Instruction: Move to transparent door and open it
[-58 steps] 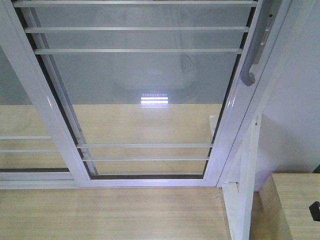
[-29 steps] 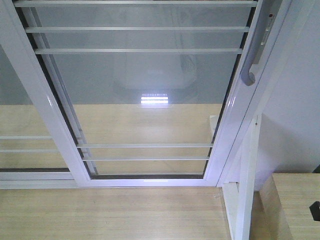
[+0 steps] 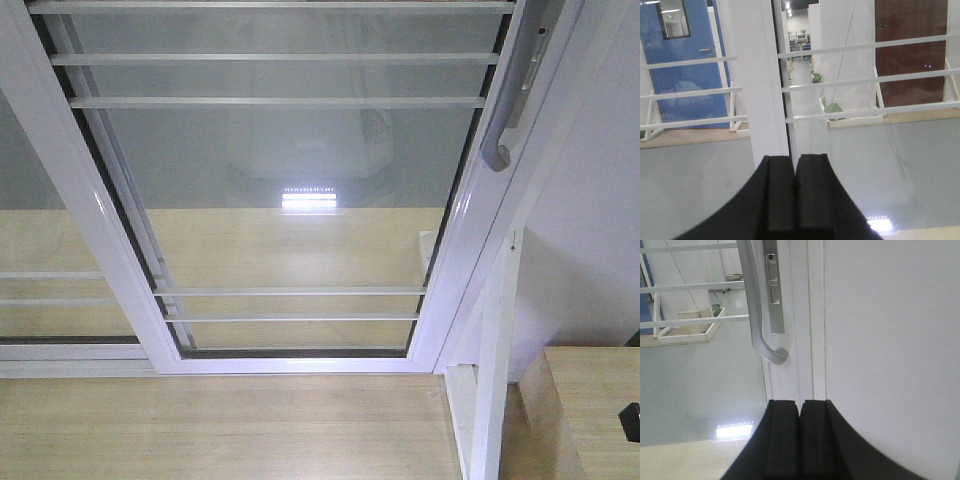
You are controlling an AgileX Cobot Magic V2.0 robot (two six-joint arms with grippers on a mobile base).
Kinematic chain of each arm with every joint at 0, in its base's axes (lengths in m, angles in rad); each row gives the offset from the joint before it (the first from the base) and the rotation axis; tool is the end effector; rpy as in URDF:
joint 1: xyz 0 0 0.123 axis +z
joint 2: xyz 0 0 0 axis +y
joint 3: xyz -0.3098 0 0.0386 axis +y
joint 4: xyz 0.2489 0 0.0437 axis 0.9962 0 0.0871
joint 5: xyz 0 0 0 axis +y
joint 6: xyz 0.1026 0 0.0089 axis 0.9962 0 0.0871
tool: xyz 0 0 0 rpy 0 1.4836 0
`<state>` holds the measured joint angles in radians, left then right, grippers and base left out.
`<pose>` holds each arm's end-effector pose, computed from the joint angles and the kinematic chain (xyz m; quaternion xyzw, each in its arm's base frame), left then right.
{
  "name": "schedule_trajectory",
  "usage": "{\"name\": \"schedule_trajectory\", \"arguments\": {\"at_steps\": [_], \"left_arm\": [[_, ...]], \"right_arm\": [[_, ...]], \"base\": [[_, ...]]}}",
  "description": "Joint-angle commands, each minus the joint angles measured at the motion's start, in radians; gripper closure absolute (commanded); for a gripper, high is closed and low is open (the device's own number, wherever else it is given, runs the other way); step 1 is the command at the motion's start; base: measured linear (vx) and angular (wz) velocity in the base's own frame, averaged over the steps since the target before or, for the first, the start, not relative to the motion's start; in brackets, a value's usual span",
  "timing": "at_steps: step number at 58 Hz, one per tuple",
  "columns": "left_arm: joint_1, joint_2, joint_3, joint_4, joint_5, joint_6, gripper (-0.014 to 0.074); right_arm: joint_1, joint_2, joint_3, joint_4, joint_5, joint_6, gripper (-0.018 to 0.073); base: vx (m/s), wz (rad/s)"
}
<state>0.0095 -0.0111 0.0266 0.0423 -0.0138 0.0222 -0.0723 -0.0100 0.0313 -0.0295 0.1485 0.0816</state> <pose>0.0420 0.0003 0.2067 0.0188 0.6760 0.0271 0.7362 0.0421 -0.0035 0.1883 0.0473 0.7342 -0.0083 0.6773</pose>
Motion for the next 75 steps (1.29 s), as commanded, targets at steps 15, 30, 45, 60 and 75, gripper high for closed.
{"name": "schedule_trajectory", "arguments": {"at_steps": [15, 30, 45, 60, 75], "left_arm": [[-0.001, 0.008, -0.009, -0.036, -0.365, -0.103, 0.0602], [-0.001, 0.086, -0.317, -0.035, -0.019, -0.129, 0.0602], [-0.001, 0.379, -0.66, -0.035, 0.029, -0.127, 0.0602], [-0.001, 0.629, -0.675, -0.034, 0.132, -0.127, 0.0601], [0.0, 0.813, -0.675, -0.035, 0.149, -0.137, 0.0566]], "right_arm": [[-0.005, -0.004, -0.042, -0.013, -0.287, -0.003, 0.0567], [-0.005, 0.078, -0.39, 0.023, -0.091, 0.008, 0.0567], [-0.005, 0.366, -0.699, -0.046, 0.027, -0.082, 0.0564], [-0.005, 0.69, -0.7, -0.062, 0.045, -0.094, 0.0562], [-0.005, 0.879, -0.7, 0.013, -0.056, -0.075, 0.0498]], "base": [[0.0, 0.0], [0.0, 0.0], [0.0, 0.0], [0.0, 0.0], [0.0, 0.0]]}}
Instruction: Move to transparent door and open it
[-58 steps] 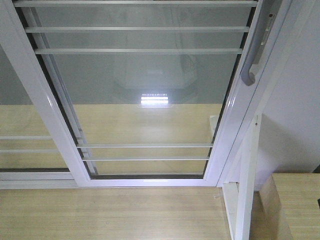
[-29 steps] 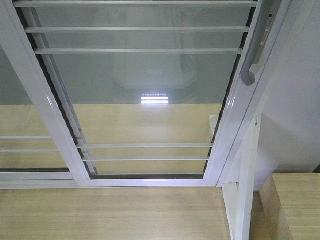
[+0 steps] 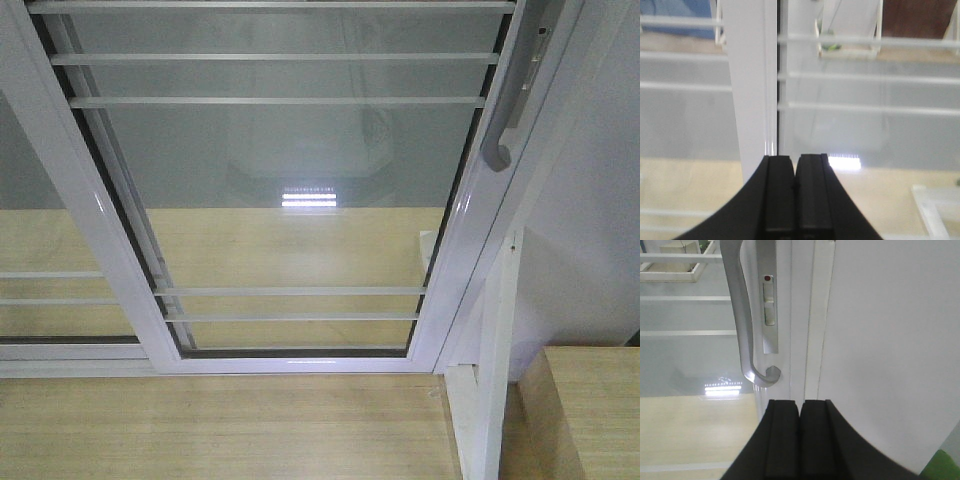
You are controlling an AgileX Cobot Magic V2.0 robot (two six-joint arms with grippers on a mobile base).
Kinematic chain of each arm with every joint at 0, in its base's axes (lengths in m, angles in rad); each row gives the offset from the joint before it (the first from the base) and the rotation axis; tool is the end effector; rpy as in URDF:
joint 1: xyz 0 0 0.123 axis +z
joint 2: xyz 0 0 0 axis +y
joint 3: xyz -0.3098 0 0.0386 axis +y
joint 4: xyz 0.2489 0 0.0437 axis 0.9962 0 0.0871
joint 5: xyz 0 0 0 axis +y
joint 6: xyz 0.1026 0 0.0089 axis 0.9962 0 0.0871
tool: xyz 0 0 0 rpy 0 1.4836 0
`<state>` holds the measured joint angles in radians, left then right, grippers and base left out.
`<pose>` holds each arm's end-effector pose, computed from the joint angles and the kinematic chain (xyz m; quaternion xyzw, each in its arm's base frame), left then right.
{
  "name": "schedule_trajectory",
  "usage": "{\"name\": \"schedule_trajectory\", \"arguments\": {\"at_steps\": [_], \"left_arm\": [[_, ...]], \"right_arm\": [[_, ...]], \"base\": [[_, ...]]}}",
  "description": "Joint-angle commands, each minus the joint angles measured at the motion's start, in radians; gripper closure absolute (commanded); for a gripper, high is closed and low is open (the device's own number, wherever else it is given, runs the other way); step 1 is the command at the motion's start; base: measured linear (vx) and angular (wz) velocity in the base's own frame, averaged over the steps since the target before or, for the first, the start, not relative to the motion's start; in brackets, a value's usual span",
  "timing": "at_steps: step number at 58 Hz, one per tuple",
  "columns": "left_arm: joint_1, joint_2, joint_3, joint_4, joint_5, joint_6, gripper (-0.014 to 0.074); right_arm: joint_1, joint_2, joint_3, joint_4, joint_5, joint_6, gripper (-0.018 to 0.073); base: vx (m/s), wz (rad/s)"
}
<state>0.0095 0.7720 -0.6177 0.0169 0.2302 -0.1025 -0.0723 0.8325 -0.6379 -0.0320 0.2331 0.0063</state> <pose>0.1560 0.0019 0.3415 -0.0395 0.8031 -0.0212 0.5942 0.1692 -0.0130 0.3384 0.0215 0.8164 -0.0310 0.5763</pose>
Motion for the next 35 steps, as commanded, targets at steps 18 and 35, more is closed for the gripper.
{"name": "schedule_trajectory", "arguments": {"at_steps": [18, 35], "left_arm": [[-0.001, 0.053, -0.03, -0.017, -0.166, -0.013, 0.0371], [-0.001, 0.088, -0.03, -0.04, -0.135, -0.013, 0.0263]], "right_arm": [[-0.005, 0.141, -0.031, 0.043, -0.299, 0.023, 0.0119], [0.048, 0.31, -0.053, -0.06, -0.47, 0.021, 0.0055]], "base": [[0.0, 0.0], [0.0, 0.0]]}}
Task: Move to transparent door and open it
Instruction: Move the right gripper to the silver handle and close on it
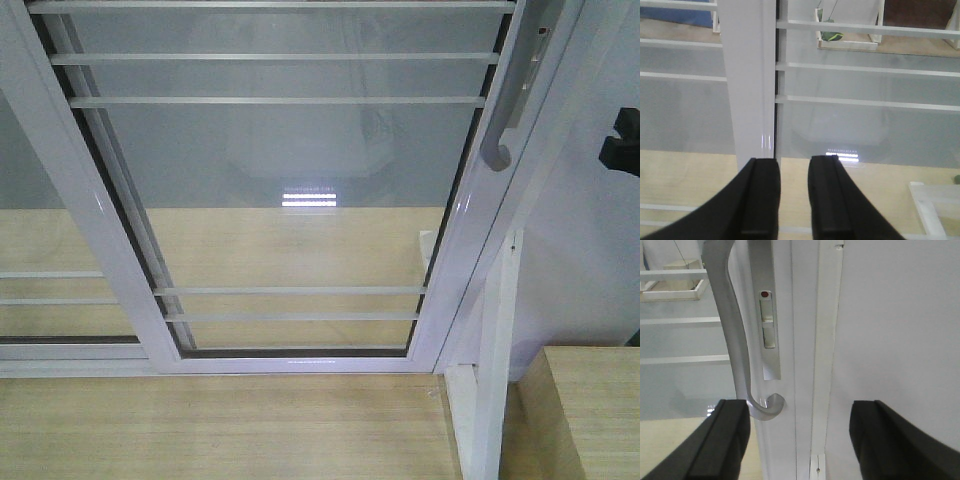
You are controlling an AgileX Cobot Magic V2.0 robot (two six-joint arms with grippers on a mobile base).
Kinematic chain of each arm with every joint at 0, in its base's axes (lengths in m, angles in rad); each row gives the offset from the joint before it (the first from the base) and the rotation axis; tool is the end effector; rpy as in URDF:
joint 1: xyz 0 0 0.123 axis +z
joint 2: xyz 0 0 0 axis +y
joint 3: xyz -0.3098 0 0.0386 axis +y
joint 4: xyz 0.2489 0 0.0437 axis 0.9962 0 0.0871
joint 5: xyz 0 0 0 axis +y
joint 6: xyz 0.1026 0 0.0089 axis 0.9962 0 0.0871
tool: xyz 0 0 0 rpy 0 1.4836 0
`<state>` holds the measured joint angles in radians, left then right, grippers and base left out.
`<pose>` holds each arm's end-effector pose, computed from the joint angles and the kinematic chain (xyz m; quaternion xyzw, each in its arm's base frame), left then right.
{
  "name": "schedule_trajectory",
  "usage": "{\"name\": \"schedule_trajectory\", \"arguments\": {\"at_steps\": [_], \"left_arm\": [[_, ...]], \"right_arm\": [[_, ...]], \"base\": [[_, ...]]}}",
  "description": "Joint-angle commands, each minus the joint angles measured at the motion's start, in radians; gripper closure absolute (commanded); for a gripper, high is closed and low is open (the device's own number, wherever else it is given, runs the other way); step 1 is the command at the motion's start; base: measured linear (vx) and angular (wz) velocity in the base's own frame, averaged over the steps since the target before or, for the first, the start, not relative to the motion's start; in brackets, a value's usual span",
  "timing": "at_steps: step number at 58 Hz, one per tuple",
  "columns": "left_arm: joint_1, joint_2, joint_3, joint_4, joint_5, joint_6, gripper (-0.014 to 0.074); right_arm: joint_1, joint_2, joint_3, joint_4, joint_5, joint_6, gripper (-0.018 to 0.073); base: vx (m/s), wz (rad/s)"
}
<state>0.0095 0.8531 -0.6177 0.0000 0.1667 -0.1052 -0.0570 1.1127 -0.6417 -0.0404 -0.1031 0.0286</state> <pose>0.1755 0.0017 0.3342 -0.0464 0.8079 -0.0281 0.5868 0.2378 -0.0131 0.3153 0.0169 0.7989 -0.0190 0.6009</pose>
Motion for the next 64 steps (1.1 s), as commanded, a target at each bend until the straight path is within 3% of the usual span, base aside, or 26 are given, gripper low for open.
{"name": "schedule_trajectory", "arguments": {"at_steps": [1, 9, 20, 44, 51, 64], "left_arm": [[-0.001, 0.01, -0.03, -0.023, -0.072, -0.01, 0.0263], [-0.001, 0.02, -0.03, -0.02, -0.068, -0.009, 0.0263], [-0.001, 0.02, -0.03, -0.019, -0.068, -0.009, 0.0263], [-0.001, 0.02, -0.03, -0.019, -0.068, -0.009, 0.0265], [-0.001, 0.02, -0.03, -0.019, -0.068, -0.009, 0.0265], [-0.001, 0.02, -0.03, -0.019, -0.068, -0.008, 0.0265]], "right_arm": [[0.042, 0.04, -0.055, -0.06, -0.135, -0.002, 0.0055], [0.121, 0.149, -0.115, -0.123, -0.195, -0.003, 0.0055], [0.119, 0.327, -0.256, -0.115, -0.262, -0.003, 0.0055], [0.12, 0.597, -0.529, -0.116, -0.261, 0.05, 0.0059], [0.12, 0.632, -0.553, -0.115, -0.257, 0.074, 0.011], [0.121, 0.638, -0.552, -0.117, -0.261, 0.105, 0.0288]], "base": [[0.0, 0.0], [0.0, 0.0], [0.0, 0.0], [0.0, 0.0], [0.0, 0.0], [0.0, 0.0]]}}
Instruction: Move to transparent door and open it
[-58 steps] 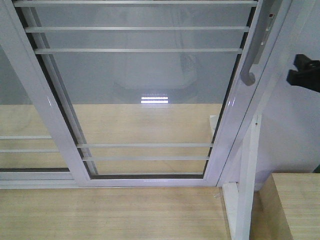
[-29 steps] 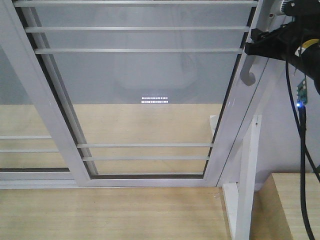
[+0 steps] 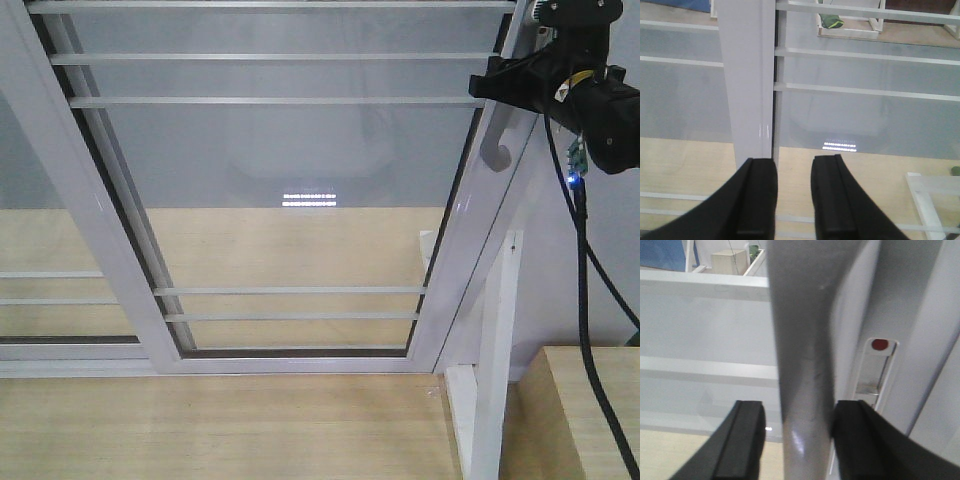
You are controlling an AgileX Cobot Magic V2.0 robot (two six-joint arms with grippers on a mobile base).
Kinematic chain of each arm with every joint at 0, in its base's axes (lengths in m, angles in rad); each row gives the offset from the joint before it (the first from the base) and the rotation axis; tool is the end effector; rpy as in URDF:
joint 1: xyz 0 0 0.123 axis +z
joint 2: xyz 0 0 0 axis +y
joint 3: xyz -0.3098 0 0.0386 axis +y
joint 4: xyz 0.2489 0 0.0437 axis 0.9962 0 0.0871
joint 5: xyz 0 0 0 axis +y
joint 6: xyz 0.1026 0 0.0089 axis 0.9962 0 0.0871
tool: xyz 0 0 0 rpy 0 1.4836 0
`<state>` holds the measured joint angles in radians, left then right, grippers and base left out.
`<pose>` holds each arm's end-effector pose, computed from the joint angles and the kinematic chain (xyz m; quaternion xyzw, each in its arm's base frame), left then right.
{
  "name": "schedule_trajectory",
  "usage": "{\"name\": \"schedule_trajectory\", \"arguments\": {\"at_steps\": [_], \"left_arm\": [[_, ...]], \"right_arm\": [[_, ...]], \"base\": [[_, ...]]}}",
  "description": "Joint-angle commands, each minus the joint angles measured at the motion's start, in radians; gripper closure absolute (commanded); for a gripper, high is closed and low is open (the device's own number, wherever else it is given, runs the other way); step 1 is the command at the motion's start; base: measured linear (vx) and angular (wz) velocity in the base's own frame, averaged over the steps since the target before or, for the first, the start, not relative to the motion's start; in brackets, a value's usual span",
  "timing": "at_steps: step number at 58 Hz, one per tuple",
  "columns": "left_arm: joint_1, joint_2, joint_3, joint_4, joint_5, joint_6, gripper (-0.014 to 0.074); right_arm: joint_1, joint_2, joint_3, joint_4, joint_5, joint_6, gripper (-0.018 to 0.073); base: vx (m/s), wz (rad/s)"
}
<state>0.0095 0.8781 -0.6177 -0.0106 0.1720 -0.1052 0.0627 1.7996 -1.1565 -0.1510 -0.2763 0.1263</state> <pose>0.1805 0.0015 0.3293 -0.0506 0.8165 -0.0313 0.5743 0.4309 0.0313 0.2729 -0.0450 0.7983 0.0295 0.5999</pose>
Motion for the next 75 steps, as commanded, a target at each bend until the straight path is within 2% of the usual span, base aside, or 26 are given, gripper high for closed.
{"name": "schedule_trajectory", "arguments": {"at_steps": [1, 7, 19, 41, 61, 75], "left_arm": [[-0.001, -0.005, -0.03, -0.008, -0.074, -0.008, 0.0265], [-0.001, -0.005, -0.03, -0.008, -0.074, -0.008, 0.0265], [-0.001, -0.005, -0.03, -0.008, -0.074, -0.008, 0.0265], [-0.001, -0.005, -0.03, -0.008, -0.074, -0.008, 0.0265], [-0.001, -0.005, -0.03, -0.008, -0.074, -0.009, 0.0265], [-0.001, -0.005, -0.03, -0.009, -0.074, -0.009, 0.0265]], "right_arm": [[0.003, -0.049, -0.037, -0.008, -0.088, 0.007, 0.0296], [0.019, -0.049, -0.037, -0.009, -0.088, 0.007, 0.0328], [0.073, -0.049, -0.037, -0.01, -0.089, 0.004, 0.03], [0.156, -0.049, -0.037, -0.016, -0.183, 0.003, 0.0278], [0.227, -0.049, -0.037, -0.017, -0.189, 0.004, 0.0278], [0.312, -0.049, -0.037, -0.017, -0.183, 0.004, 0.0276]], "base": [[0.0, 0.0], [0.0, 0.0], [0.0, 0.0], [0.0, 0.0], [0.0, 0.0], [0.0, 0.0]]}}
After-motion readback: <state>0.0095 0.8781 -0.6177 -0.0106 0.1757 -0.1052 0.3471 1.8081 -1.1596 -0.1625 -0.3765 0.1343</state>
